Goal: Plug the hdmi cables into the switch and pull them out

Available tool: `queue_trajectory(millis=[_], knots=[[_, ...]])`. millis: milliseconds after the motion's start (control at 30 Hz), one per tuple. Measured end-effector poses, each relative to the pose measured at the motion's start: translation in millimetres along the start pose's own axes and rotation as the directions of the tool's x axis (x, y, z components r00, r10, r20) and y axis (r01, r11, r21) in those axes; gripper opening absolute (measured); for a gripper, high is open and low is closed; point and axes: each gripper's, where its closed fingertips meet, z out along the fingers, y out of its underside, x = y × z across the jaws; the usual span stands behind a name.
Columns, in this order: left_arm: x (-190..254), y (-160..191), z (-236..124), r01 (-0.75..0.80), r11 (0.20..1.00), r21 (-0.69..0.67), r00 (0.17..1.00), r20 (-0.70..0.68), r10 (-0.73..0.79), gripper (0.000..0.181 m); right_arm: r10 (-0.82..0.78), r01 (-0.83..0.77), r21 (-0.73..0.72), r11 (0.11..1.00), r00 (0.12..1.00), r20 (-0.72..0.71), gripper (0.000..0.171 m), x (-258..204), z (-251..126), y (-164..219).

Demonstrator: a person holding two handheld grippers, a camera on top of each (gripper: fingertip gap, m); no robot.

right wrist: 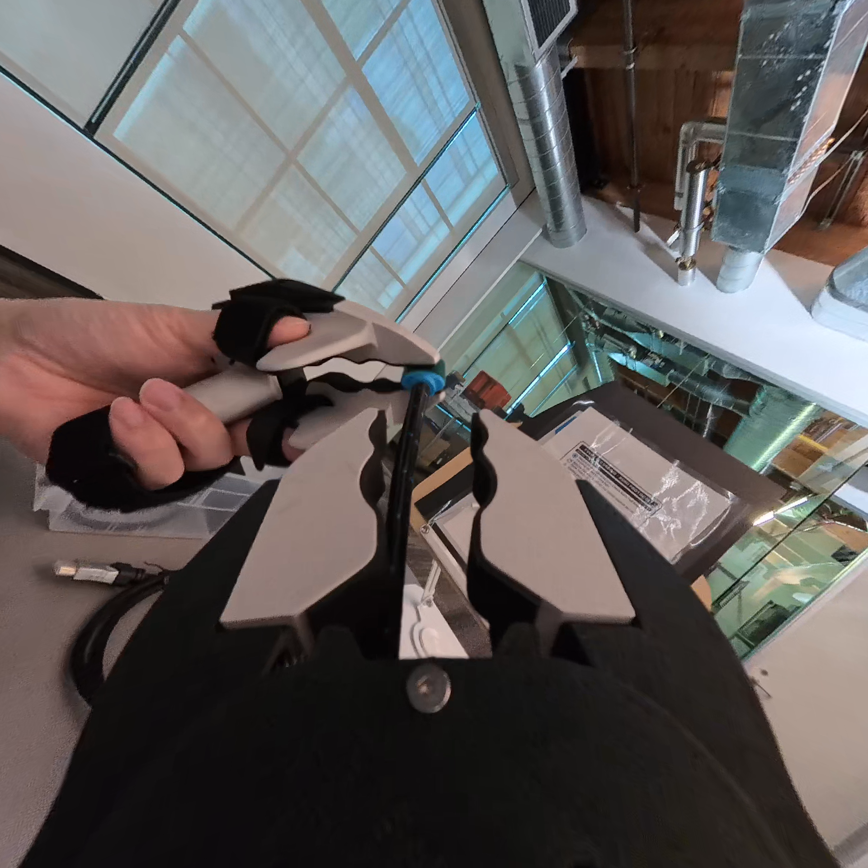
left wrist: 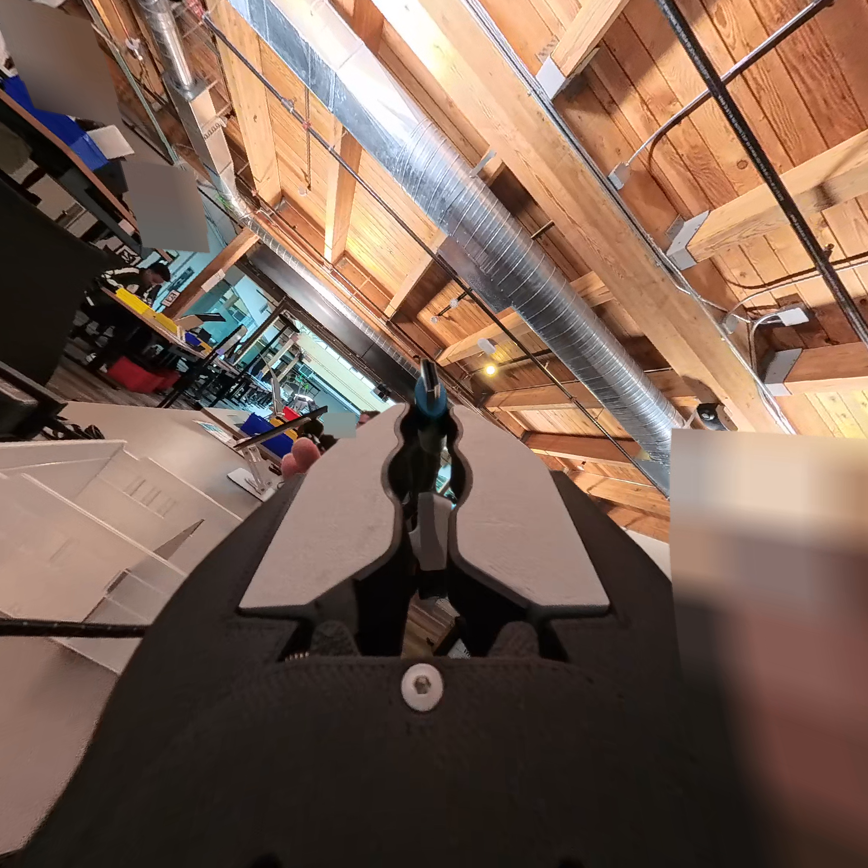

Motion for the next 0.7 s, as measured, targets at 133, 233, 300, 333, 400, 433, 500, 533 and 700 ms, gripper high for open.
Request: queue_trajectory(millis=[133,233,300,333,400,433,500,533,700], knots=[[-1.2,4.3,1.8,0.032,0.999,0.017,0.999,-0.022,-0.032,0.012,-0.008,0.008,0.007,1.000,1.000,0.005,0.029,-4.1,0.0,-2.7],[-4.8,6.2,1.8,0.045,0.999,0.027,0.999,-0.016,-0.045,0.012,-0.032,0.033,0.025,0.999,0.999,-0.020,0.021,-3.4,-1.0,-5.3],[-7.8,9.8,2.6,0.031,0.999,0.021,0.999,0.005,-0.031,0.012,-0.040,0.040,0.006,0.999,0.999,-0.027,0.019,-3.6,0.1,-2.2],[-8.4,11.8,3.3,0.017,1.000,0.020,1.000,0.013,-0.017,0.012,-0.043,0.042,-0.005,0.999,0.999,-0.028,0.018,-4.1,0.8,-0.2],[-8.3,16.2,5.4,0.005,1.000,0.009,1.000,0.017,-0.006,0.012,-0.047,0.046,-0.023,0.999,0.998,-0.039,0.018,-3.0,1.3,2.5],[-8.2,16.4,5.6,0.005,1.000,0.014,1.000,0.018,-0.005,0.012,-0.050,0.049,-0.020,0.999,0.998,-0.042,0.018,-2.9,1.1,2.0],[-9.2,16.5,5.3,0.009,1.000,0.015,1.000,0.030,-0.010,0.012,-0.073,0.072,-0.028,0.997,0.997,-0.040,0.017,-3.6,1.0,2.5],[-9.9,16.6,4.9,0.009,1.000,0.012,0.999,0.037,-0.010,0.012,-0.096,0.094,-0.036,0.995,0.994,-0.043,0.017,-3.8,1.1,3.0],[-9.7,16.8,4.8,0.027,0.999,0.020,0.999,0.032,-0.027,0.012,-0.185,0.181,-0.060,0.982,0.981,-0.054,0.012,-4.7,0.7,2.7]])
